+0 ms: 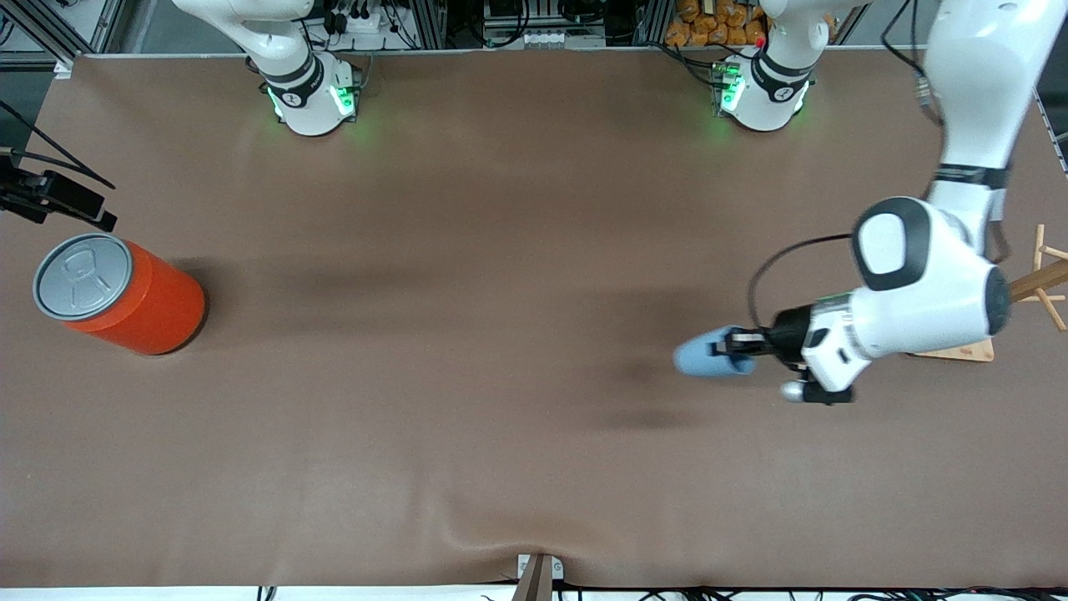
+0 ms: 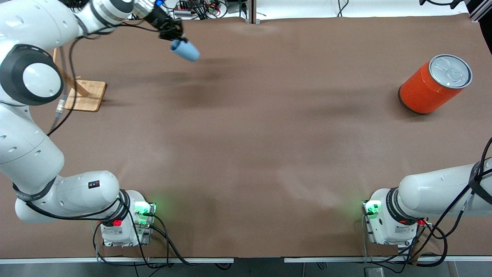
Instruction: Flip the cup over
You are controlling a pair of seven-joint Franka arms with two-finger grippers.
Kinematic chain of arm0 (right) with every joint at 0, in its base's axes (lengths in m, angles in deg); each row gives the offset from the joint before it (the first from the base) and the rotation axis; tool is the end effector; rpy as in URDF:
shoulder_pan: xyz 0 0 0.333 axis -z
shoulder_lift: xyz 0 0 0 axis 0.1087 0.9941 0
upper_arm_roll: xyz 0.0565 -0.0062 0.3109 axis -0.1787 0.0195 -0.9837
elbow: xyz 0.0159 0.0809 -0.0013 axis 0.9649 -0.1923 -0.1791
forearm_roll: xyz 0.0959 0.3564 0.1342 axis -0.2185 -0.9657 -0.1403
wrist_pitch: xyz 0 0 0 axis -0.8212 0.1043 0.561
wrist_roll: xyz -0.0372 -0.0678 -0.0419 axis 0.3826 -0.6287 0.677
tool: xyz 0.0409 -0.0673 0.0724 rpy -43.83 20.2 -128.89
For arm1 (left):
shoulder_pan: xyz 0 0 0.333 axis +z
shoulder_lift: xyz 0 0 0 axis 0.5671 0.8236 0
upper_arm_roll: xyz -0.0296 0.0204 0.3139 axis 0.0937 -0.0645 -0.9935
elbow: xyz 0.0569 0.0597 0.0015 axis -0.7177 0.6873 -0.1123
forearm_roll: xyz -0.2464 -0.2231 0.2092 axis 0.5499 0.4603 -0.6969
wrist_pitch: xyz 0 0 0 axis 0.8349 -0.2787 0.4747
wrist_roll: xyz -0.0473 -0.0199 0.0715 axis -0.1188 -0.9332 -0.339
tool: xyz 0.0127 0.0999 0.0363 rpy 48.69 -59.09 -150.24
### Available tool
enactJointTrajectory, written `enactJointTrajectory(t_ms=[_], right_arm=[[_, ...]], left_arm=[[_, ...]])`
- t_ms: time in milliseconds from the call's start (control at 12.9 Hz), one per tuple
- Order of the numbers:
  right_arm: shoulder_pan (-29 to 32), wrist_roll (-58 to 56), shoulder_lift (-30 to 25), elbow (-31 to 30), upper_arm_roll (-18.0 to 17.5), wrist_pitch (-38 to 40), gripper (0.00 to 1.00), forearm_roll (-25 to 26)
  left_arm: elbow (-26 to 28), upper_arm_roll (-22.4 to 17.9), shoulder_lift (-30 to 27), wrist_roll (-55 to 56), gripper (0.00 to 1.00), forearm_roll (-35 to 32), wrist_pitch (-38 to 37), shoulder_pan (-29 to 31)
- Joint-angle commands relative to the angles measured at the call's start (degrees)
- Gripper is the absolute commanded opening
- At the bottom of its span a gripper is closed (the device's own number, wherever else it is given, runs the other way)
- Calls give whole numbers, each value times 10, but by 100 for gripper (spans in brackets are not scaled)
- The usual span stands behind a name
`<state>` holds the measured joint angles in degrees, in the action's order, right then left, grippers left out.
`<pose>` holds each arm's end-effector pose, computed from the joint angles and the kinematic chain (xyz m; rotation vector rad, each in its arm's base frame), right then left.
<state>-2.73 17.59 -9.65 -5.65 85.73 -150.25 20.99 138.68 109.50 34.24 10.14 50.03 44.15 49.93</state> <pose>0.5498 -0.0341 0.6395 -3.0776 0.2485 0.0446 0.6600 -0.1290 0.3691 2.6525 0.0550 -0.1030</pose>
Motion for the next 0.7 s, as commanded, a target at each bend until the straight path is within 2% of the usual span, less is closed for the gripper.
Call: enactJointTrajectory(t_ms=[0,233,466,621], right_arm=[[0,6,3,2,-3,-2,100,3],[0,6,3,2,-3,-3,100,3],[0,6,4,2,-3,-3,100,3],[0,6,4,2,-3,-3,100,3]], left_arm=[[13,4,-8,56,0,-155,-5,10],[44,-3,5,58,0,-280,28,32],[119,-4,7,70,0,-303,127,51],[127,-4,7,87,0,-322,134,49]])
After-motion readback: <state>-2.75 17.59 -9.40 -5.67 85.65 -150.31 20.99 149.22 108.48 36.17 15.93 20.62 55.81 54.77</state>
